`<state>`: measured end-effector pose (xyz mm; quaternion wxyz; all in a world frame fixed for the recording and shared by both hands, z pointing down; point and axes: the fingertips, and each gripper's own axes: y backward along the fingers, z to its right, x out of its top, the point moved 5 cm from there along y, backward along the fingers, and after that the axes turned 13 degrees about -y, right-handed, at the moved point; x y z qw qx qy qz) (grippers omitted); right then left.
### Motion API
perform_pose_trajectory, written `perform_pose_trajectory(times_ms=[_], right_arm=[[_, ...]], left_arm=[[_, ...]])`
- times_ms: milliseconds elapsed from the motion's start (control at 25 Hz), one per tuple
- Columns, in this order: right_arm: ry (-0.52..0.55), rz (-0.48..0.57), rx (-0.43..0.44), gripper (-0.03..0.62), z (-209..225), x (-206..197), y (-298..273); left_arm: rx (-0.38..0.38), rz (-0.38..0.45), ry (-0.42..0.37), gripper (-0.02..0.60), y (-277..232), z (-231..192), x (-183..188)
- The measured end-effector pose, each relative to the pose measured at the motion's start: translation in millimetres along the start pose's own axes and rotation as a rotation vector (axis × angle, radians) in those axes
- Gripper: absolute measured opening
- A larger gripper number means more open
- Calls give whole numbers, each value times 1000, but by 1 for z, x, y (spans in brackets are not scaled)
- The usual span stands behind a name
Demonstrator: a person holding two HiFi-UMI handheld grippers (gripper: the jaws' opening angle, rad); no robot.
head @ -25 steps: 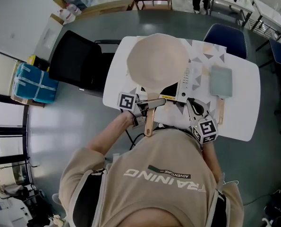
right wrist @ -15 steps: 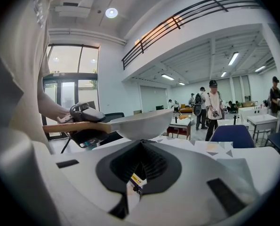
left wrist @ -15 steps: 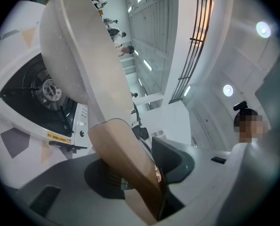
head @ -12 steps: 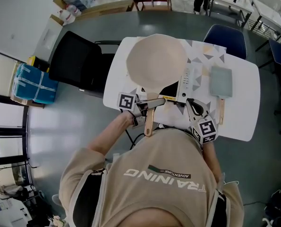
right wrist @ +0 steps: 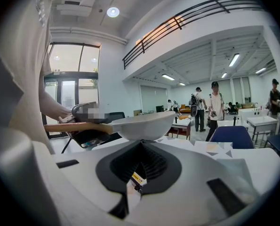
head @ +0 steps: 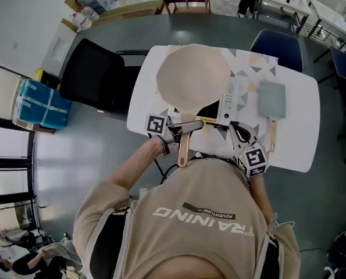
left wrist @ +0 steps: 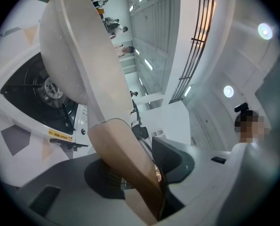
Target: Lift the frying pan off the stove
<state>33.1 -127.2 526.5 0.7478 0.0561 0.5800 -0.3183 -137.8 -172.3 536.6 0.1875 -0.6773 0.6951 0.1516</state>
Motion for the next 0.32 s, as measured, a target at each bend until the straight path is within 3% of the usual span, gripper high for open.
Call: perform_pose_trajectory(times_ms=[320], right_arm=[[1, -1, 9, -5, -4, -3, 6]], left_arm=[[4, -5, 3, 179, 2, 1, -8]])
